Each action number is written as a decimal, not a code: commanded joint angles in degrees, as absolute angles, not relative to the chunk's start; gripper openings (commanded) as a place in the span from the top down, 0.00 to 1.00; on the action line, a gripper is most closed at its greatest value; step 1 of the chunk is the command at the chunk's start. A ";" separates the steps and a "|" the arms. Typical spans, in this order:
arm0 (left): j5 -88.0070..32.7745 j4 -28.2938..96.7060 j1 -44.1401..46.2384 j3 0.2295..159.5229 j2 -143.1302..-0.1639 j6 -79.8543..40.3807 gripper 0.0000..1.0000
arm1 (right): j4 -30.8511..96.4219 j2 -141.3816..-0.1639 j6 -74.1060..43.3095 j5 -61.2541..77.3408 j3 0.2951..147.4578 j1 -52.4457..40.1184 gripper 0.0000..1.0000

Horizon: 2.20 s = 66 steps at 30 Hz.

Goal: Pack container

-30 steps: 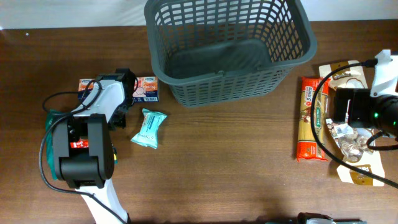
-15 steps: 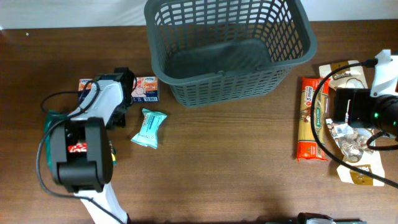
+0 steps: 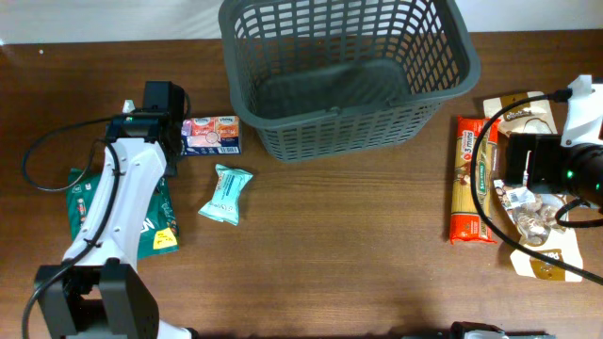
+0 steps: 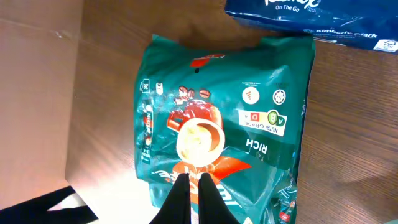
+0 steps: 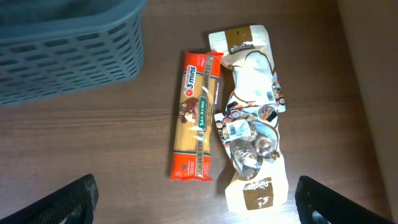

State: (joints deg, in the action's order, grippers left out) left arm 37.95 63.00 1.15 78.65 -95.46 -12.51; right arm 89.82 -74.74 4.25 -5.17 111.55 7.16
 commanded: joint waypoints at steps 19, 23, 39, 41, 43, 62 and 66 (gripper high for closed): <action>34.81 60.36 1.06 78.78 -103.00 -9.74 0.29 | 89.82 -74.41 3.60 -6.28 112.51 7.53 0.01; 32.95 60.29 1.06 78.78 -104.47 -9.76 0.25 | 89.82 -74.41 3.60 -6.28 112.51 7.53 0.01; 20.73 59.31 1.06 84.53 -99.94 -9.78 0.24 | 89.82 -74.41 3.60 -6.28 112.51 7.53 0.01; 17.78 59.24 1.06 87.00 -97.95 -9.78 0.24 | 89.82 -74.41 3.60 -6.28 112.51 7.53 0.01; 15.64 59.07 1.06 89.21 -95.92 -9.80 0.24 | 89.82 -74.41 3.60 -6.28 112.51 7.53 0.01; 20.84 57.98 -2.13 97.93 -65.54 -14.59 0.23 | 89.82 -74.41 3.60 -6.28 112.51 7.53 0.01; 25.06 59.59 -7.05 97.93 -60.73 -14.57 0.23 | 89.82 -74.41 3.60 -6.28 112.51 7.53 0.01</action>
State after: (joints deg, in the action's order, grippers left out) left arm 19.49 58.74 -3.95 97.17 -63.31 -13.28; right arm 89.82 -74.74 4.23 -5.17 111.55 7.16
